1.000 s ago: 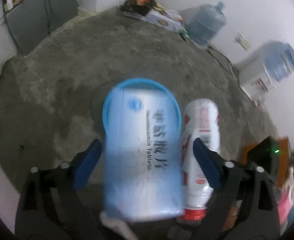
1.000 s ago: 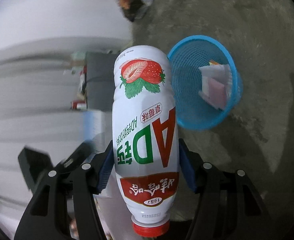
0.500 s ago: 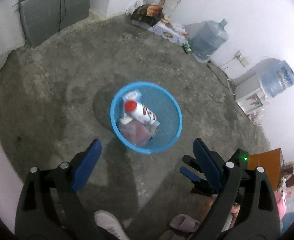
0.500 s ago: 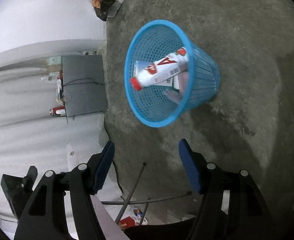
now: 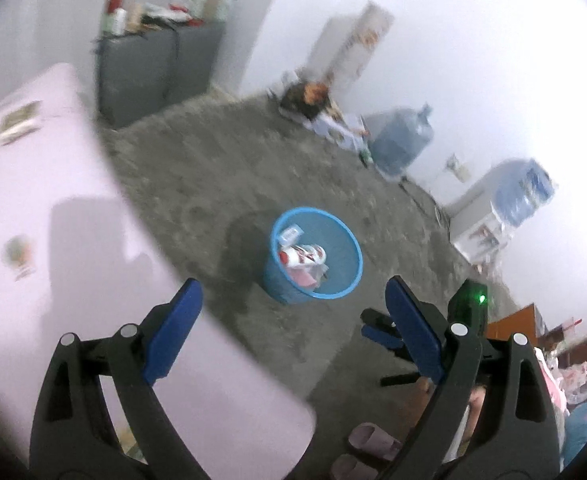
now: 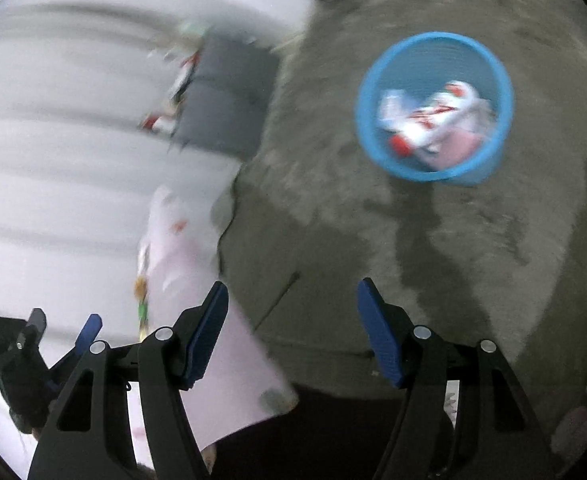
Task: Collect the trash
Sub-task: 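Move both tools back to the table toward the snack bags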
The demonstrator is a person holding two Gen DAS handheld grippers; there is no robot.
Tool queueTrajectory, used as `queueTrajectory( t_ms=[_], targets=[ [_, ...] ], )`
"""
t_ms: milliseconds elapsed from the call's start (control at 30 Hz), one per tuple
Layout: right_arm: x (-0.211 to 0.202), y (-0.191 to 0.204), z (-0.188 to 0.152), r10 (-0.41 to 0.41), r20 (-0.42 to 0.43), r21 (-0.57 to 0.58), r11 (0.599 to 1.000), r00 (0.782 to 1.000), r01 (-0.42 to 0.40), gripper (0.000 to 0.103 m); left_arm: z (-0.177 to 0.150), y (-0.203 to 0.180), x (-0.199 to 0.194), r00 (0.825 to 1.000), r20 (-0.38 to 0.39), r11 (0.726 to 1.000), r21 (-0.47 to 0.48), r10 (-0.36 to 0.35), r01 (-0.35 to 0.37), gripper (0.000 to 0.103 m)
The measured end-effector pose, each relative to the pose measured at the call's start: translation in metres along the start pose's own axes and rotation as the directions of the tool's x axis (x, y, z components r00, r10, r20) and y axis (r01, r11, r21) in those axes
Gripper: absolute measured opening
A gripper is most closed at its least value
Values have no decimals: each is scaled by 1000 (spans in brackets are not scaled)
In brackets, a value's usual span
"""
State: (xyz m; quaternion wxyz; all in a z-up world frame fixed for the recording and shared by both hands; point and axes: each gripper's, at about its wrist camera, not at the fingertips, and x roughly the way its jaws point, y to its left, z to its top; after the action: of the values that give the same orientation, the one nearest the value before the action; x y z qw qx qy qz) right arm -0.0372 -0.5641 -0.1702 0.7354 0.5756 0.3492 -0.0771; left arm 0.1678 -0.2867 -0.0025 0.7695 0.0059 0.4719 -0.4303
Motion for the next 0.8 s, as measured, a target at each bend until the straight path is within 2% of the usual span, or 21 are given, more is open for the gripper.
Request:
queueTrajectory(
  t_ms=[133, 233, 267, 400, 433, 467, 567, 600, 633, 700, 800],
  targets=[
    [-5, 57, -18, 60, -57, -148, 987, 997, -68, 71, -34, 42, -83, 992, 118, 997, -54, 54, -48, 88],
    [-11, 89, -34, 96, -83, -239, 964, 992, -113, 74, -65, 74, -146, 961, 226, 984, -113, 157, -134, 88],
    [-12, 100, -41, 108, -96, -269, 954, 990, -130, 75, -81, 87, -174, 940, 268, 973, -150, 211, -175, 88],
    [-6, 132, -61, 145, -164, -313, 930, 976, -191, 75, -125, 126, -248, 875, 346, 925, -292, 338, -242, 88],
    [-4, 137, -66, 147, -176, -322, 926, 973, -198, 75, -140, 137, -266, 852, 365, 906, -337, 376, -255, 88],
    [1, 146, -74, 144, -197, -340, 918, 970, -206, 75, -150, 143, -278, 835, 377, 893, -365, 400, -263, 88],
    [15, 165, -92, 135, -256, -362, 905, 957, -225, 75, -191, 169, -316, 770, 387, 826, -475, 507, -305, 88],
    [20, 171, -97, 133, -273, -366, 902, 953, -231, 75, -200, 176, -322, 759, 385, 810, -497, 526, -309, 88],
    [25, 177, -103, 129, -291, -370, 898, 948, -236, 75, -211, 184, -328, 752, 379, 797, -518, 539, -311, 88],
    [37, 189, -118, 111, -328, -384, 891, 938, -240, 75, -230, 200, -336, 750, 349, 766, -563, 562, -312, 88],
    [55, 207, -141, 86, -375, -414, 876, 923, -249, 75, -256, 219, -338, 772, 306, 735, -615, 558, -287, 88]
  ],
)
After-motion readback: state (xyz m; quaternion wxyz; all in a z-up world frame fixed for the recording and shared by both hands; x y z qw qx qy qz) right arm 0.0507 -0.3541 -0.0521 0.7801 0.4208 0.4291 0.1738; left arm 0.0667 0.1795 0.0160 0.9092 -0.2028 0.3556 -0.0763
